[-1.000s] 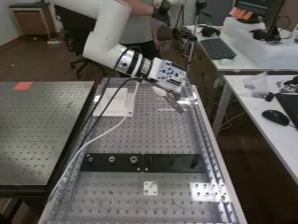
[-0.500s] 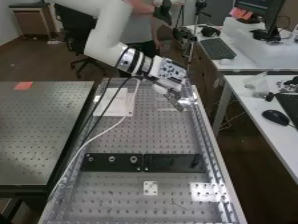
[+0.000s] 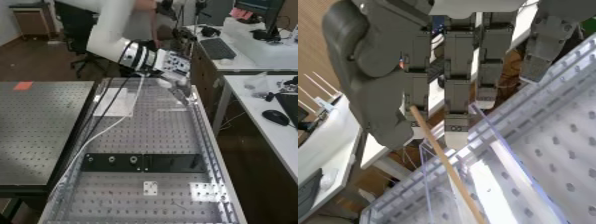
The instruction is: Grab the chopstick and place it in the clear container
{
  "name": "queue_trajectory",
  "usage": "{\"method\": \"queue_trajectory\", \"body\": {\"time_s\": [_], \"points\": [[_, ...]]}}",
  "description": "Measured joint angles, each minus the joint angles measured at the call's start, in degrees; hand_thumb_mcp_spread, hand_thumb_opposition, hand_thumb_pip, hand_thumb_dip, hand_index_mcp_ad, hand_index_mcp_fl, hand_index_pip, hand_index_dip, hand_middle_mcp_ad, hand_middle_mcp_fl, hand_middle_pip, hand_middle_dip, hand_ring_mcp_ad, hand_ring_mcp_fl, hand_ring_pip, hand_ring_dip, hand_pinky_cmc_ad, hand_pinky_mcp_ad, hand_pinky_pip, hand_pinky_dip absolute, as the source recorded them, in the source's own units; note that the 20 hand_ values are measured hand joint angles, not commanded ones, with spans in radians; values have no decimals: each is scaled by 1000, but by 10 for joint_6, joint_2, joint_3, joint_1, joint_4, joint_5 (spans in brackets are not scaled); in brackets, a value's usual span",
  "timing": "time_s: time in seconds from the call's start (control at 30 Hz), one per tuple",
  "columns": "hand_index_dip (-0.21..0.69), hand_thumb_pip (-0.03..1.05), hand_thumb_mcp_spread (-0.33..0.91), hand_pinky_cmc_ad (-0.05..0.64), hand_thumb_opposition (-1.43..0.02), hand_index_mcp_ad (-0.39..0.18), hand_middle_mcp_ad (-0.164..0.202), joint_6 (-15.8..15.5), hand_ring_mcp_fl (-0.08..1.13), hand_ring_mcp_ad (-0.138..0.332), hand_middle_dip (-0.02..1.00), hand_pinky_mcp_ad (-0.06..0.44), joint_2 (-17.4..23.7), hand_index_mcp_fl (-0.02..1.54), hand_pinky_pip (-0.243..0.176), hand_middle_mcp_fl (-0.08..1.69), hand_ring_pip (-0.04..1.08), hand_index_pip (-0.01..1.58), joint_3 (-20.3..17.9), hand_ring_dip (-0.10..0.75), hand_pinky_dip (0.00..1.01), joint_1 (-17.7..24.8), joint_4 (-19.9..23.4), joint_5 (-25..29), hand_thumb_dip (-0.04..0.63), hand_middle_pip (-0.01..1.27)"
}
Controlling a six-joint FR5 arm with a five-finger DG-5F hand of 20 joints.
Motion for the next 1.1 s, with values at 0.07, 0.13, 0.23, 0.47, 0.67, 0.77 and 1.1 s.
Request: {"method": "queue_trajectory", "body": {"time_s": [0.07, 0.13, 0.23, 0.47, 0.67, 0.77, 1.1], "points": [[314, 538, 456, 412, -819, -192, 35, -8, 377, 65, 679, 347, 3, 757, -28, 846, 73, 286, 3, 506, 241, 0, 6, -1, 321, 129], [314, 538, 443, 429, -820, -192, 37, -14, 333, 65, 679, 347, 6, 735, -44, 770, 68, 258, 7, 489, 269, -1, 11, 0, 321, 124], [312, 541, 443, 429, -806, -192, 37, -23, 279, 65, 679, 347, 12, 703, -61, 724, 72, 209, 7, 485, 291, -3, 22, 5, 316, 122], [312, 574, 407, 443, -792, -192, 37, -35, 227, 66, 679, 347, 39, 623, -91, 616, 72, 113, -12, 480, 323, -7, 60, 15, 311, 113], [367, 433, 302, 461, -744, -188, 37, -61, 147, 87, 635, 344, 83, 475, -96, 394, 66, 51, -55, 443, 354, -11, 103, 31, 243, 99], [379, 419, 272, 478, -712, -188, 37, -92, 82, 101, 571, 361, 117, 393, -103, 264, 70, 38, -92, 417, 354, -16, 141, 57, 202, 89], [307, 335, 175, 508, -681, -187, 40, -218, 24, 133, 340, 394, 225, 216, -105, 84, 86, 38, -179, 199, 288, -32, 193, 50, 51, 110]]}}
